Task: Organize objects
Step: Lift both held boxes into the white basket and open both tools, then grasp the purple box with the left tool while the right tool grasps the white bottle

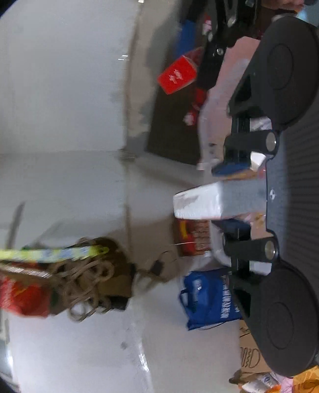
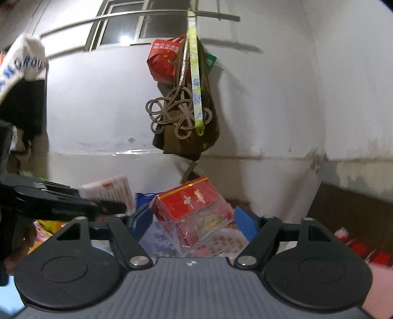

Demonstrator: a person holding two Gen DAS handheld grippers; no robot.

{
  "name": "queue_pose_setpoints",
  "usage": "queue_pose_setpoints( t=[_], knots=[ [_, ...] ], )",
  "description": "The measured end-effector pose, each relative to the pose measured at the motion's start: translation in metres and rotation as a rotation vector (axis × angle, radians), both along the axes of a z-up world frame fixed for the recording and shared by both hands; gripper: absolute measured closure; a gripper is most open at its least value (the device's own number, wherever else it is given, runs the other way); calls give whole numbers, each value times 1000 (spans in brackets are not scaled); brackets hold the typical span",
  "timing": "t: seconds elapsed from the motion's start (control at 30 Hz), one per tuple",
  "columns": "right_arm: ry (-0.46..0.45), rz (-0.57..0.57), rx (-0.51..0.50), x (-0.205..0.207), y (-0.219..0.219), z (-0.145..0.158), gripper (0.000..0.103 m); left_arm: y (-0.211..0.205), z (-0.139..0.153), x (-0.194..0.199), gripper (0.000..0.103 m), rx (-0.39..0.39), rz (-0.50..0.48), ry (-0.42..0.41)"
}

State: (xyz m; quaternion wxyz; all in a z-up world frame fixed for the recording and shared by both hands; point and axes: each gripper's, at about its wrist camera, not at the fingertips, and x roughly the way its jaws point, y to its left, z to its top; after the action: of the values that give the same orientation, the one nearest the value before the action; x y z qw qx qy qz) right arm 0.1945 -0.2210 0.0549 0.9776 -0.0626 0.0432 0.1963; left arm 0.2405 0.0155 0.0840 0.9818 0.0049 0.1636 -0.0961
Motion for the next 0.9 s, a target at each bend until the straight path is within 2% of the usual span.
queue_pose_setpoints(
  t=[0.03, 0.1, 0.17, 0.23, 0.3, 0.4, 0.5, 0.6, 0.77, 0.9],
  knots=[
    [16, -5, -9, 6, 2, -3, 0, -1, -6, 8, 39, 0, 15, 22],
    [34, 3, -4, 8, 1, -8, 0, 0, -13, 10, 38, -7, 26, 40],
    [57, 16, 3, 1, -5, -12, 0, 4, -15, -2, 38, -28, 5, 19],
    [62, -4, 49, -15, -19, -18, 0, 10, -14, -27, 38, -46, -7, -21],
    [88, 1, 114, -31, -37, -32, 0, 18, -17, -57, 24, -51, 4, -54],
    [201, 10, 169, -46, -56, -67, 0, 37, -43, -98, 20, -71, 56, -76],
    [321, 6, 152, -49, -60, -97, 0, 52, -76, -109, 20, -92, 74, -13],
    [361, 3, 115, -47, -54, -109, 0, 59, -102, -103, 20, -88, 78, 62],
    [407, 17, 77, -37, -46, -114, 0, 65, -121, -95, 20, -90, 78, 122],
    [439, 22, 49, -31, -39, -123, 6, 67, -125, -90, 20, -108, 58, 165]
  ],
)
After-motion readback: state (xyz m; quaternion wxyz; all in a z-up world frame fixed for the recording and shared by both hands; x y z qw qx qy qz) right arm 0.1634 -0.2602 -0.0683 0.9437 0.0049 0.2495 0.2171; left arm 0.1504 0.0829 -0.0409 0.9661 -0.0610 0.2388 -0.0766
